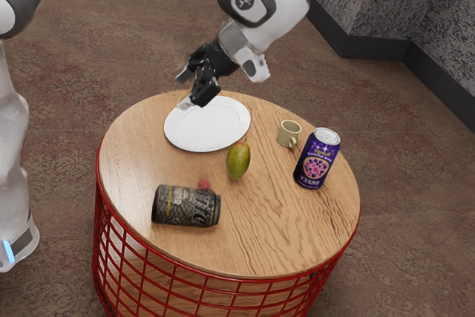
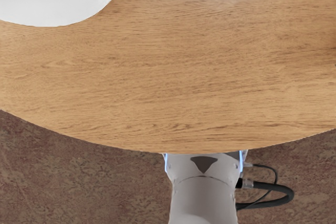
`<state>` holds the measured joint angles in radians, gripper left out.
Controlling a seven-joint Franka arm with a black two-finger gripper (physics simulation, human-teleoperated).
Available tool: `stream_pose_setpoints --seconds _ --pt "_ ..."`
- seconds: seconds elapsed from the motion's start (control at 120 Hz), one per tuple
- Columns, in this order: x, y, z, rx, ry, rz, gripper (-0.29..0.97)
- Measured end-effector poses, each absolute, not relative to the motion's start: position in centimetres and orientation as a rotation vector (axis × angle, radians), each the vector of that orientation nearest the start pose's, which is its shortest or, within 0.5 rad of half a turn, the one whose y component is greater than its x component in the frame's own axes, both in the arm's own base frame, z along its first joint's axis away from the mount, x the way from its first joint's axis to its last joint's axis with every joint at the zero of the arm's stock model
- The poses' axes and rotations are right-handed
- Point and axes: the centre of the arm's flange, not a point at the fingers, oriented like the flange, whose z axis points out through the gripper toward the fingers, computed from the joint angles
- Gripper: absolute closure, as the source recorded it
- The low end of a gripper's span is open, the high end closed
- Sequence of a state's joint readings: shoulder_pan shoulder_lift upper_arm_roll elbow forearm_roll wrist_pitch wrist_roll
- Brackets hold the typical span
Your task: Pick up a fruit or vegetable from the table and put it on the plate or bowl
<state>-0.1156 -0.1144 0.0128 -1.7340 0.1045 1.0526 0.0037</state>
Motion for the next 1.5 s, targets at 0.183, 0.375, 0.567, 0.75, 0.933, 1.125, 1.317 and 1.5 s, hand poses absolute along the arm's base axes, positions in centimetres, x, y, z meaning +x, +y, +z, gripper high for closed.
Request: stream_pose_setpoints --seconds 0.183,0.375,0.567,0.75,0.933,1.125,1.317,1.5 --pt "49.9 -4.0 60.9 -2.992 0.193 0.256 0.0" --pt "52.3 -6.3 63.2 -2.964 0.512 -0.005 0.0" --pt "53.4 -7.8 62.0 -2.85 0.961 -0.012 0.0" --pt "53.4 -7.9 60.0 -2.749 1.249 0.054 0.0" --pt "52.3 -6.5 57.8 -2.681 1.426 0.135 0.0" --pt "51.3 -6.6 54.5 -2.637 1.592 0.234 0.0" --pt "50.7 -5.9 53.5 -2.64 1.644 0.255 0.0" --pt "48.7 -5.8 53.2 -2.717 1.597 0.249 0.0"
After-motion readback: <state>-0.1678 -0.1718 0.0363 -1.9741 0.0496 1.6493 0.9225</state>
